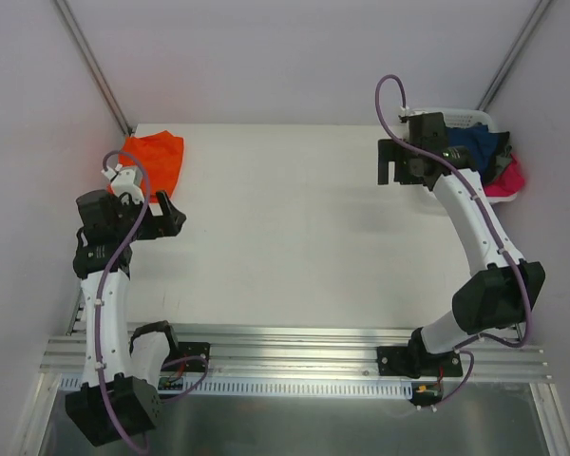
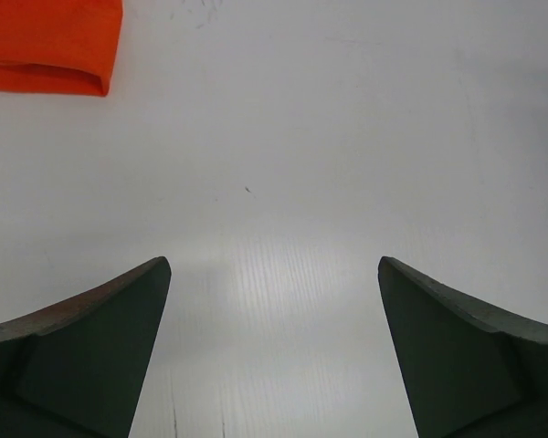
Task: Fold and stack the t-shirts
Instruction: Move the tshirt to the center of the board
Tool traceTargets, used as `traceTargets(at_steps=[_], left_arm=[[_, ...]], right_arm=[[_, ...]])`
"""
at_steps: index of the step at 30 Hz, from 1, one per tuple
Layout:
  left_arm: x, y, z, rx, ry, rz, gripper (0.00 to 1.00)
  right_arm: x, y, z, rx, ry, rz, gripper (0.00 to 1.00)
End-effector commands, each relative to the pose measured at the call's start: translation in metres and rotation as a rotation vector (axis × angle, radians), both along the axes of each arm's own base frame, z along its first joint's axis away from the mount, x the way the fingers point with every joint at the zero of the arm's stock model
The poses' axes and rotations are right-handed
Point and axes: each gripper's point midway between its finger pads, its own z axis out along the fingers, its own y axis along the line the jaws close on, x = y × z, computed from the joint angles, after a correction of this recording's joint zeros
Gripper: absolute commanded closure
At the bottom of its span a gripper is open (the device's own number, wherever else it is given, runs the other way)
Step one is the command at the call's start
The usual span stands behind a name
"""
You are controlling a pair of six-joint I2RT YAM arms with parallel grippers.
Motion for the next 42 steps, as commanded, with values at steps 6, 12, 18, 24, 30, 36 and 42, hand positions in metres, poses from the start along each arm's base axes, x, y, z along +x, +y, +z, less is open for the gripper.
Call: traceTargets(at_steps=[6,12,18,24,30,36,42], left_arm=[[0.073,-0.056,0.008,-0.239,0.116,-0.184,0.01],[0.121,-0.067,0.018,-0.184,0.126,-0.110,0.01],[0.148,-0.075,0.053,0.017,-0.015,-0.179,0.01],[0.180,-0.092,0.089,-0.141,-0.033,-0.178,0.01],[0.198,-0.103,0.087,-0.180,-0.014,-0.227,0.01],[0.197,-0.116,0.084,-0.184,-0.006,-0.350,0.02],[0.176,-0.130,0.090,-0.157,-0.009,-0.518,0.08]], right_arm=[[0.041,-0.018,0.054,0.041,-0.121,-0.057,0.03],[0.078,-0.037,0.061,-0.133,-0.219,-0.134,0.03],[0.120,-0.071,0.050,-0.129,-0.197,-0.215,0.03],[0.149,-0.087,0.037,-0.064,-0.189,-0.207,0.01],[0.174,-0.150,0.005,-0.193,-0.173,-0.334,0.13],[0.190,-0.183,-0.013,-0.262,-0.160,-0.364,0.29],[0.196,-0.204,-0.046,-0.377,-0.102,-0.359,0.27]])
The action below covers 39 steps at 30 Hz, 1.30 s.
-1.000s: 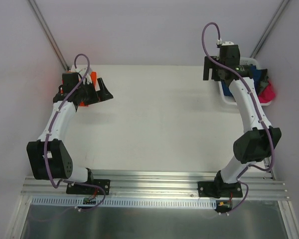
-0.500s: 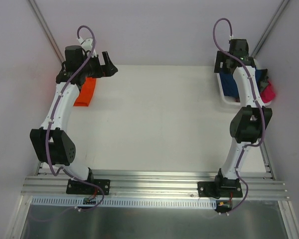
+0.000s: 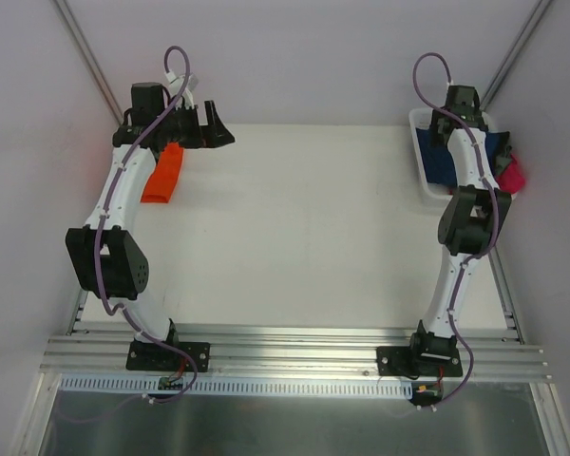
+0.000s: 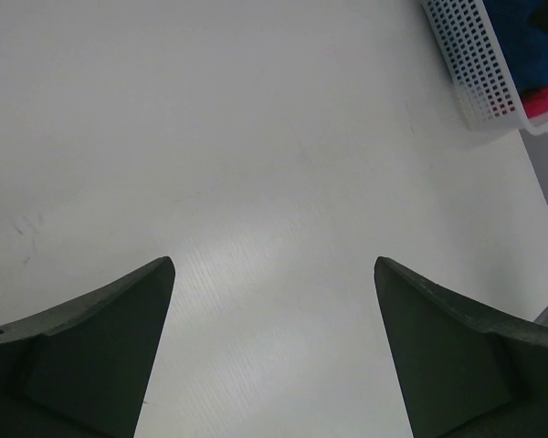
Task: Fold and stack the t-shirts
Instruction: Move the tshirt to the center of the board
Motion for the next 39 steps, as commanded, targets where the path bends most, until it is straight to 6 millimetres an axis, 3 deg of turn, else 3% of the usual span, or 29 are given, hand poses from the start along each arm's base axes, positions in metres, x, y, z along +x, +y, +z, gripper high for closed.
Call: traceTargets(at_steps=[1,6,9,12,15,16,18,19,23,27,29,30,33,34,36,37,39], left_arm=[[-0.015,-0.011,0.025,0.006,-0.070,-0.131,0.08],[-0.011,0.001,0.017,0.103,-0.084,-0.107,0.02],[0.004,0.030,0.010,0.284,-0.129,0.005,0.02],[0.012,0.049,0.018,0.390,-0.175,0.068,0.01],[0.017,0.052,0.030,0.402,-0.207,0.080,0.01],[0.019,0.052,0.031,0.402,-0.208,0.086,0.01],[0.020,0.051,0.032,0.399,-0.204,0.094,0.01],[0.019,0.051,0.028,0.400,-0.197,0.092,0.01],[0.014,0.046,0.020,0.387,-0.176,0.072,0.01],[0.008,0.042,0.008,0.365,-0.139,0.059,0.01],[0.005,0.039,-0.002,0.347,-0.110,0.050,0.01],[0.003,0.039,-0.003,0.343,-0.104,0.052,0.01],[0.001,0.041,-0.015,0.331,-0.061,0.084,0.01],[-0.001,0.042,-0.021,0.326,-0.037,0.099,0.01],[-0.005,0.043,-0.021,0.309,-0.018,0.126,0.01],[-0.007,0.043,-0.022,0.303,-0.012,0.130,0.01],[-0.006,0.049,-0.018,0.309,-0.010,0.179,0.01]], right_arm=[[0.017,-0.016,0.017,-0.113,-0.044,-0.007,0.27],[0.027,-0.021,-0.005,-0.143,-0.009,0.023,0.27],[0.032,-0.027,-0.017,-0.190,0.021,0.026,0.27],[0.034,-0.035,-0.029,-0.240,0.056,0.027,0.33],[0.034,-0.042,-0.033,-0.274,0.067,0.005,0.66],[0.034,-0.043,-0.031,-0.275,0.064,-0.001,0.83],[0.033,-0.041,-0.023,-0.261,0.047,-0.009,0.99],[0.031,-0.040,-0.020,-0.252,0.043,-0.011,0.99],[0.026,-0.031,0.013,-0.205,-0.022,-0.028,0.99],[0.015,-0.006,0.088,-0.193,-0.157,-0.004,0.99],[0.009,0.008,0.113,-0.176,-0.201,0.023,0.99],[0.001,0.023,0.140,-0.166,-0.249,0.046,0.99],[-0.010,0.058,0.164,-0.143,-0.289,0.124,0.99],[-0.017,0.070,0.181,-0.124,-0.325,0.151,0.99],[-0.027,0.099,0.189,-0.100,-0.333,0.212,0.99],[-0.035,0.112,0.202,-0.086,-0.360,0.243,0.99],[-0.043,0.145,0.207,-0.067,-0.365,0.319,0.99]])
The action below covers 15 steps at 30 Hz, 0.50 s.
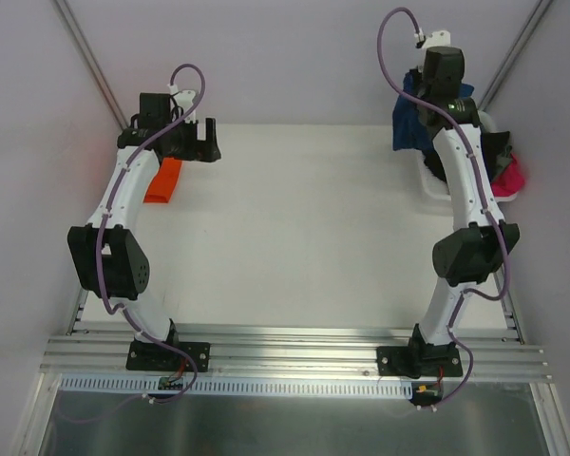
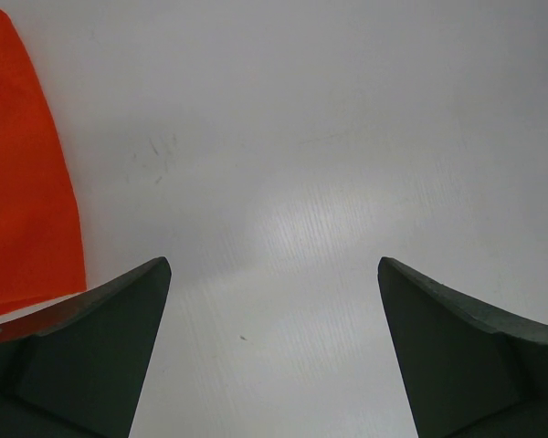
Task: Fold and stack the t-shirts
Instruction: Move the tshirt to the center of the board
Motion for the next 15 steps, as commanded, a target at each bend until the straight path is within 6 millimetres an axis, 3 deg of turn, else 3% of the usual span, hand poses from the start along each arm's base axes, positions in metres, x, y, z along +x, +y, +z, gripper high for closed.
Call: traceTargets(at_steps=[1,5,9,10,11,12,13,14,15], left_arm=[[-0.003,0.005,0.034,-0.041,-0.062,0.119,0.01],[-0.004,0.016,0.046,-0.023,-0.089,0.224,0.06],[-0.001,0.029,0.053,0.002,-0.111,0.322,0.10],[-0.001,0.030,0.054,0.005,-0.116,0.330,0.01],[0.000,0.032,0.057,0.009,-0.125,0.339,0.01],[0.001,0.034,0.061,0.012,-0.137,0.352,0.01],[0.002,0.035,0.062,0.012,-0.140,0.356,0.01],[0.004,0.035,0.063,0.021,-0.147,0.348,0.01],[0.006,0.035,0.067,0.023,-0.157,0.346,0.01]], right_arm=[[-0.028,0.052,0.047,0.061,-0.089,0.147,0.99],[-0.050,0.126,0.067,0.129,-0.119,0.349,0.99],[-0.079,0.181,0.074,0.222,-0.101,0.509,0.99],[-0.088,0.197,0.067,0.242,-0.068,0.572,0.99],[-0.101,0.211,0.067,0.257,-0.055,0.617,0.96],[-0.111,0.217,0.056,0.277,-0.011,0.640,0.92],[-0.122,0.226,0.031,0.295,0.065,0.678,0.86],[-0.130,0.228,0.015,0.307,0.113,0.678,0.79],[-0.145,0.225,0.014,0.321,0.127,0.683,0.79]])
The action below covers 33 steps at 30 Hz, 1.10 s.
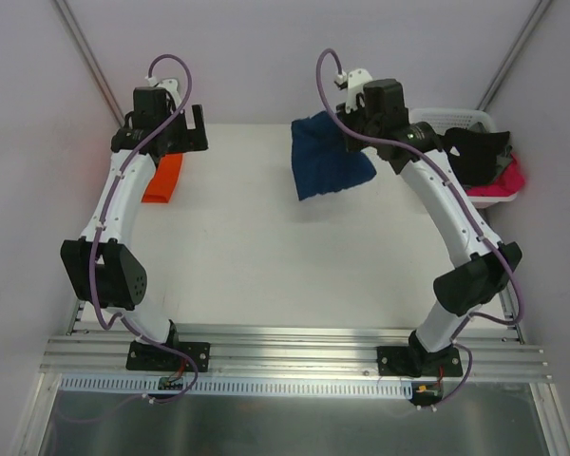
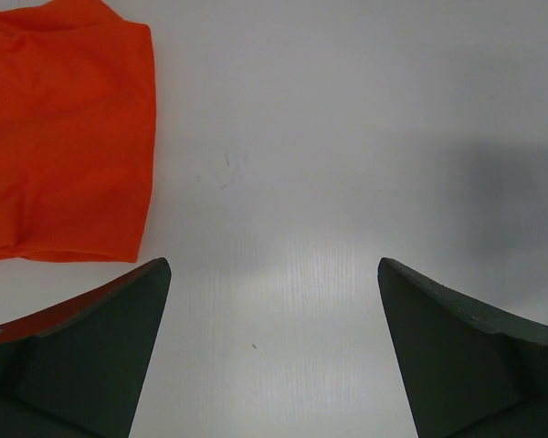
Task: Fold and stack the t-shirts
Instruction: Move the tshirt to the center of the board
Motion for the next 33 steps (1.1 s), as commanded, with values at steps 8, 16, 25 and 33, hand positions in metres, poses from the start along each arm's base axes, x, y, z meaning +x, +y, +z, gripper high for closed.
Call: traceTargets(at_steps=[8,16,25,33], left_arm=[[0.014,0.014,0.037,0.051,-0.113,0.076,0.01],[0.006,0.011,0.037,0.052,-0.112,0.045,0.01],[-0.008,0.029,0.046,0.133,-0.135,0.095,0.01],[-0.016,0.034,0.044,0.148,-0.134,0.117,0.01]], right_arm=[[-0.085,-0.026,-0.039,-0.039,0.118,0.051,0.66],[-0.051,0.017,-0.085,-0.003,0.281,0.133,0.54],[-0.013,0.092,-0.152,0.054,0.459,0.241,0.58],[-0.028,0.155,-0.187,0.022,0.506,0.366,0.59]])
